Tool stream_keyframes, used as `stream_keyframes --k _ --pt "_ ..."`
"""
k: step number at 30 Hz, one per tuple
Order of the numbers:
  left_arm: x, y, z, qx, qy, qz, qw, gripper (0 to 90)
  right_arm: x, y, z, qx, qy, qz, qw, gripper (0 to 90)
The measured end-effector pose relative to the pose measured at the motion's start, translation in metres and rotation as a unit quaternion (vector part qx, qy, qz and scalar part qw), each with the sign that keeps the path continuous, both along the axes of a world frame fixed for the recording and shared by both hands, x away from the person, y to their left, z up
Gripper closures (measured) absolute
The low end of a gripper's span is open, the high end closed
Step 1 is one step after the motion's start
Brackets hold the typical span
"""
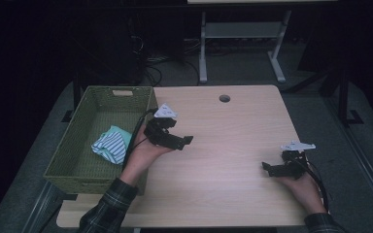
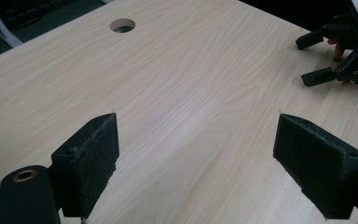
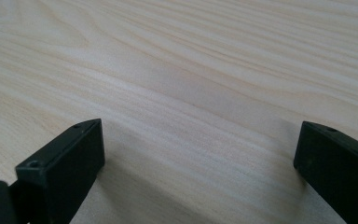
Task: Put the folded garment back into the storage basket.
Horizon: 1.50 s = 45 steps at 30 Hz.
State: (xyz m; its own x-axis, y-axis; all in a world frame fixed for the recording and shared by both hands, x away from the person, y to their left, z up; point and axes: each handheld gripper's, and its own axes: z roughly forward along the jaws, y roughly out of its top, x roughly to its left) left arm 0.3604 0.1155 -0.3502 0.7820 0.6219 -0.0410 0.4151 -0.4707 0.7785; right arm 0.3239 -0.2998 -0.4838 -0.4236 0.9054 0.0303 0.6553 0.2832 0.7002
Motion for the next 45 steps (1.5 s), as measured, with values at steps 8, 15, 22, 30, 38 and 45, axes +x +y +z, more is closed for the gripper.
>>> stream_keyframes --k 8,15,22,30,38,45 --pt "-0.004 -0.023 -0.029 0.013 0.009 -0.007 0.9999 13.7 0.000 0.000 0.000 0.000 0.000 0.001 1.0000 1.6" --pt "-0.006 -0.034 -0.059 0.025 0.018 -0.008 0.9995 13.7 0.000 0.000 0.000 -0.001 0.000 0.002 1.0000 1.5" --pt "-0.006 -0.041 -0.083 0.042 0.024 -0.014 0.9987 13.8 0.000 0.000 0.000 0.000 0.000 0.002 1.0000 1.5" --pt "-0.002 -0.042 -0.108 0.063 0.028 -0.008 0.9976 13.6 0.000 0.000 0.000 0.000 0.000 0.007 1.0000 1.6" --pt "-0.002 -0.037 -0.128 0.056 0.011 -0.003 0.9983 12.4 0.000 0.000 0.000 -0.001 -0.002 0.010 0.9999 1.6" --pt "-0.003 -0.036 -0.128 0.054 0.009 -0.002 0.9985 12.6 0.000 0.000 0.000 -0.001 -0.002 0.012 0.9999 1.5"
